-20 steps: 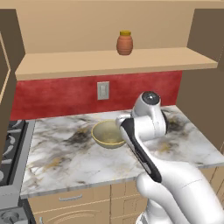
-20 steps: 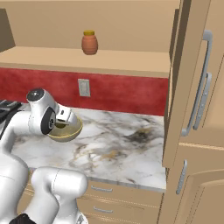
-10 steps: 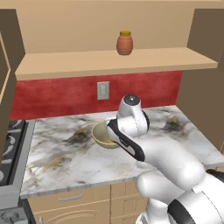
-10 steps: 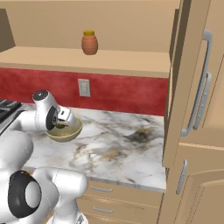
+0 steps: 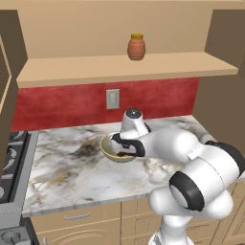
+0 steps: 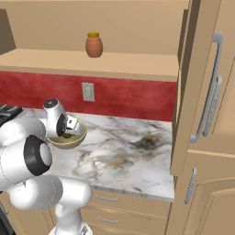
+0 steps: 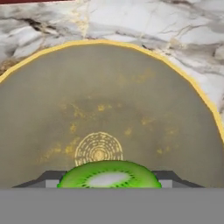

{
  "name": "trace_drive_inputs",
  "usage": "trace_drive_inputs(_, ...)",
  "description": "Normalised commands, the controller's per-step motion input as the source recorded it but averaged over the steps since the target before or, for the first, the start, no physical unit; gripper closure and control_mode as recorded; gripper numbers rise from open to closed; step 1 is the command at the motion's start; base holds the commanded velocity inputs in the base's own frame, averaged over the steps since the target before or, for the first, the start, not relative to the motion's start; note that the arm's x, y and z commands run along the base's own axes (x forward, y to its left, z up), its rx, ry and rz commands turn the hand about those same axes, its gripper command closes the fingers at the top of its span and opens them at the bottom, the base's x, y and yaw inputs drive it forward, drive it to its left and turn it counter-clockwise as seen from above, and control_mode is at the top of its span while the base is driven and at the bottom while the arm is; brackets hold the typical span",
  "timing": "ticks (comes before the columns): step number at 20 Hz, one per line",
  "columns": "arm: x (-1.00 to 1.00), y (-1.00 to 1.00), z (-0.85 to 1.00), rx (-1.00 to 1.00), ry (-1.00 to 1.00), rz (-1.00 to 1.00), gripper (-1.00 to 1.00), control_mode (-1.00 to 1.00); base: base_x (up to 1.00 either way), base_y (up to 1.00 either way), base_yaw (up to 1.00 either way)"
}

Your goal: Pick the kiwi from the cabinet and place it in the bowl. Then pick the bowl and place it in the sink. Then turn on the sink facuet.

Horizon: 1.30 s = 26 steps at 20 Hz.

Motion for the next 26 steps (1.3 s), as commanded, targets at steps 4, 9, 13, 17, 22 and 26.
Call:
trace_drive_inputs(4, 0.06, 0.18, -0.29, 0.00, 0.00, 0.00, -1.00, -1.00, 0.00, 0.00, 0.00)
trace_drive_inputs(9, 0.00, 0.19, -0.06, 0.00, 0.00, 0.00, -1.00, -1.00, 0.00, 0.00, 0.00)
trace_drive_inputs(13, 0.03, 0.06, 0.00, 0.00, 0.00, 0.00, -1.00, -1.00, 0.00, 0.00, 0.00)
trace_drive_inputs(17, 0.11, 0.00, 0.16, 0.00, 0.00, 0.00, -1.00, -1.00, 0.00, 0.00, 0.00)
trace_drive_inputs(22, 0.08, 0.00, 0.48, -0.03, -0.01, 0.02, -1.00, -1.00, 0.00, 0.00, 0.00)
trace_drive_inputs(26, -0.03, 0.57, 0.16, -0.12, 0.00, 0.15, -1.00, -1.00, 0.00, 0.00, 0.00)
